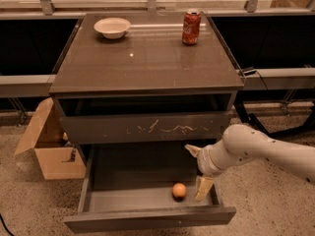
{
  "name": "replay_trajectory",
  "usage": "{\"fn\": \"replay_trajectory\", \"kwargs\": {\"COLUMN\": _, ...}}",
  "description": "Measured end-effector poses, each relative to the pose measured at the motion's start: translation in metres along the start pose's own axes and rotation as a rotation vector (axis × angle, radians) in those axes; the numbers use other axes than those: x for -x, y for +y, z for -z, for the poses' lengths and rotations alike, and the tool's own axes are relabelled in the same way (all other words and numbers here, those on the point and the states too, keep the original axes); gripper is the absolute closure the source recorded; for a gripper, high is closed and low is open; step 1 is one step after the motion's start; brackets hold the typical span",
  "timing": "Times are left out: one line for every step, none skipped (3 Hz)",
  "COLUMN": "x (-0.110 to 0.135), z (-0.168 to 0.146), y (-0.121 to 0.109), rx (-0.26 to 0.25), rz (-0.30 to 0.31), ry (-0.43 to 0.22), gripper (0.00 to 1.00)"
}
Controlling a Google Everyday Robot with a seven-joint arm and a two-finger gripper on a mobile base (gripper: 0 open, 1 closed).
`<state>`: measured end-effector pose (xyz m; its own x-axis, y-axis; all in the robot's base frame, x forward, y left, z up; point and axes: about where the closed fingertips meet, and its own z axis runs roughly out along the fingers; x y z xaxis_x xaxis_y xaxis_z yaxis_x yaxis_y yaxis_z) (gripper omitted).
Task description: Pick orange from middle drawer and place on counter
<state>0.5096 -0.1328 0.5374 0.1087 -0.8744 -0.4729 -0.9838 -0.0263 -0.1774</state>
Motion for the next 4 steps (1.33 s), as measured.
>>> {"fn": "replay_trajectory", "kwargs": {"x": -0.001, "z": -0.004, "y": -0.001, "rx": 0.002, "rz": 0.001, "ry": -0.002, "gripper": 0.00}}
{"fn": "replay_trajectory", "kwargs": {"x": -0.007, "z": -0.019, "y": -0.003, "rx": 0.008, "rz": 0.006, "ry": -0.008, "gripper": 0.00}}
{"fn": "replay_trajectory", "kwargs": {"x": -0.013, "z": -0.040, "y": -0.009, "rx": 0.008, "rz": 0.011, "ry": -0.021, "gripper": 0.00}}
{"fn": "replay_trajectory", "kwargs": {"x": -0.019, "z": -0.058, "y": -0.018, "rx": -0.003, "rz": 0.020, "ry": -0.044, "gripper": 0.00}}
